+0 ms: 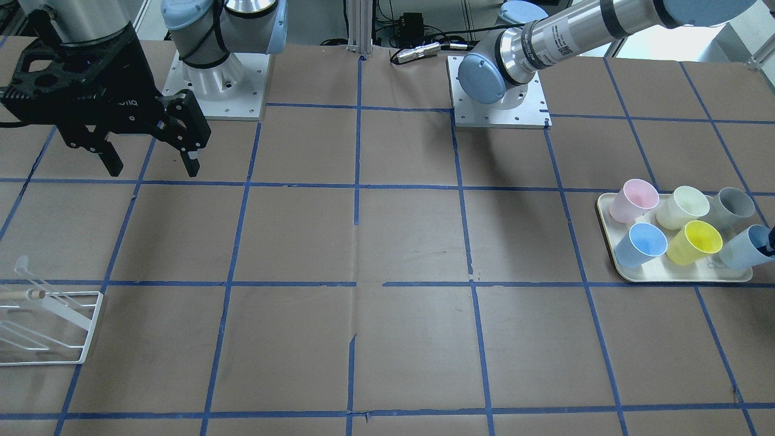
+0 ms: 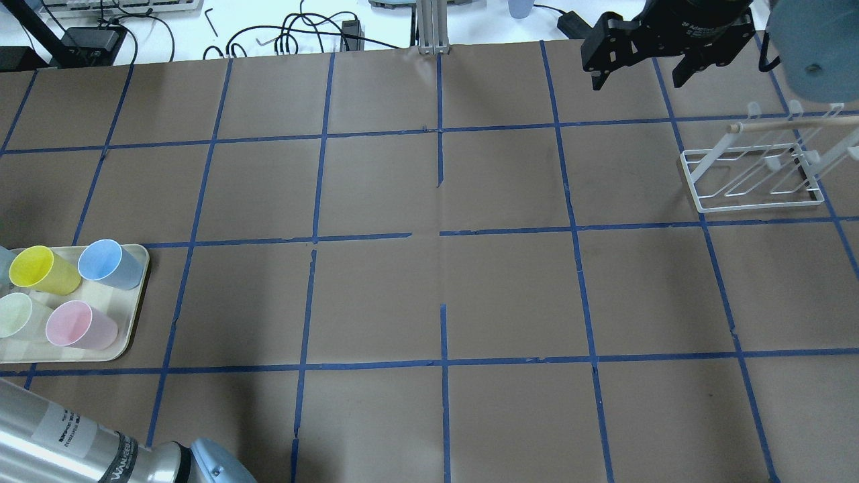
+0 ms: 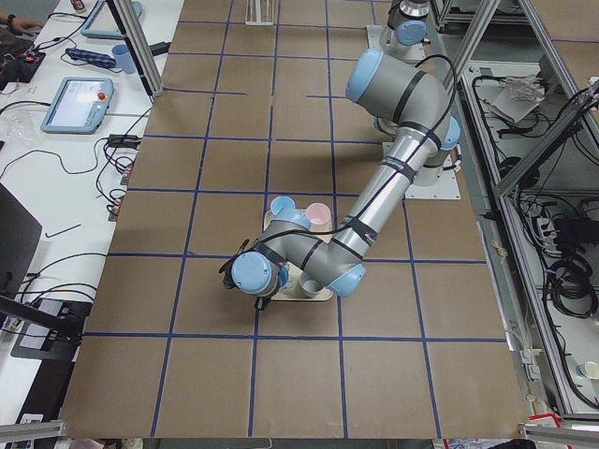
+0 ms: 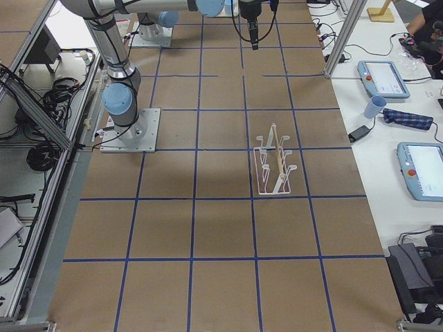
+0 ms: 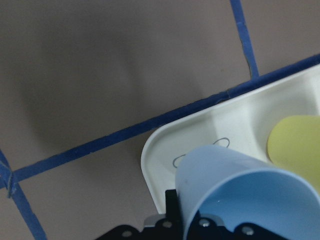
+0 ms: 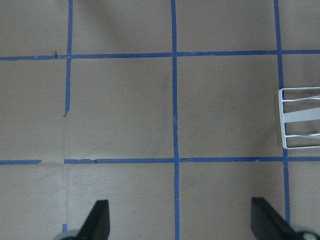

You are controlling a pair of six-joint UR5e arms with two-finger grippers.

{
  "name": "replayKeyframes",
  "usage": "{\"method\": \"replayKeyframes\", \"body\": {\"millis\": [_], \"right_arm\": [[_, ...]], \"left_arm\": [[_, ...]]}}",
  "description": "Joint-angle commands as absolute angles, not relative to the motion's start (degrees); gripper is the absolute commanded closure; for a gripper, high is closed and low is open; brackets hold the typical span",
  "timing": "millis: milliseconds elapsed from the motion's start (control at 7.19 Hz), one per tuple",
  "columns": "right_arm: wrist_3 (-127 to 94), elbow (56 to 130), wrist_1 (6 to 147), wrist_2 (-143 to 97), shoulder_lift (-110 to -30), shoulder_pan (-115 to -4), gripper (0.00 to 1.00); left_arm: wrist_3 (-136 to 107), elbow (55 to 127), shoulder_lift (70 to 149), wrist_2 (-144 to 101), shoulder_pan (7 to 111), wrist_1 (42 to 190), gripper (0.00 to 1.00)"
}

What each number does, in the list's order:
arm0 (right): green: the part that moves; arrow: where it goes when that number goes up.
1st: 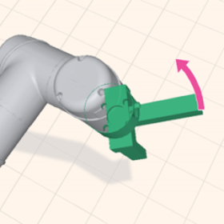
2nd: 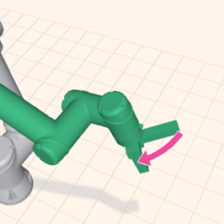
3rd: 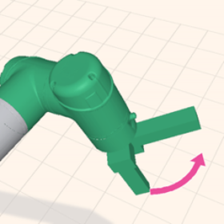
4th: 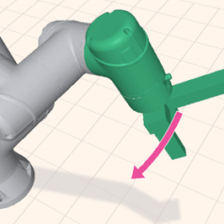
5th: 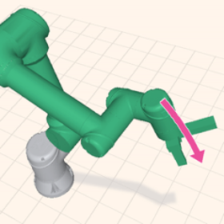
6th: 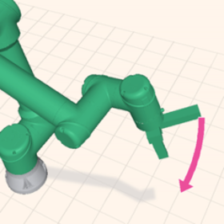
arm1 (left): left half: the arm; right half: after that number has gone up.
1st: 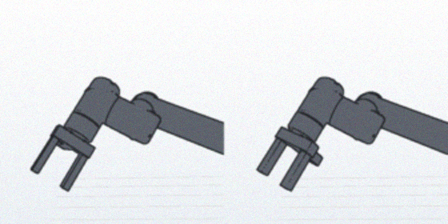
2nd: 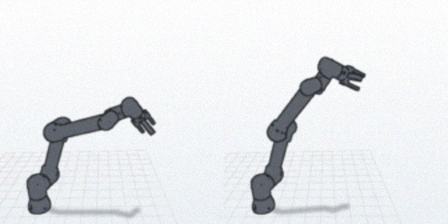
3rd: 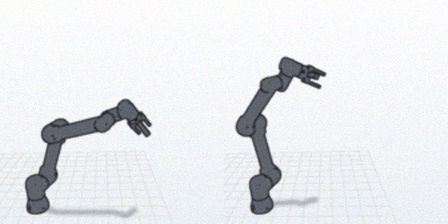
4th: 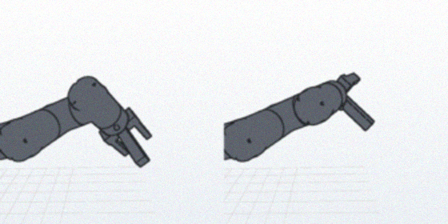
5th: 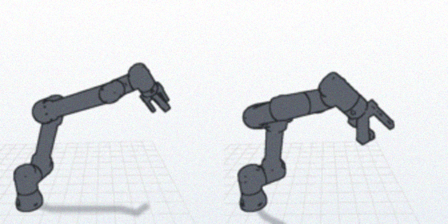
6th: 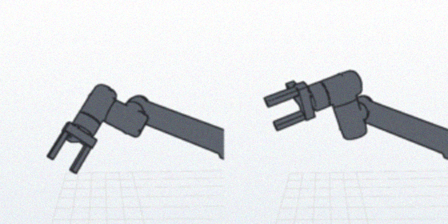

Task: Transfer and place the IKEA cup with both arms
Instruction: 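Lower the cup onto the tray and open the left gripper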

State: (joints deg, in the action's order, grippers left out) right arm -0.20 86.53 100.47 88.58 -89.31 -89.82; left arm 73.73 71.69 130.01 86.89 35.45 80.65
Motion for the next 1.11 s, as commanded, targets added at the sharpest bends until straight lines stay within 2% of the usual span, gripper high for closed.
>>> {"method": "replayKeyframes", "body": {"millis": [0, 974], "right_arm": [[-0.09, 86.57, 100.11, 88.77, -89.56, -89.82, 0.00], [0.35, 85.69, 93.61, 90.00, -90.44, -89.82, 0.00]], "left_arm": [[73.21, 72.07, 130.34, 86.66, 35.51, 80.77, 0.33], [73.13, 71.37, 129.56, 86.75, 35.51, 82.08, 0.31]]}}
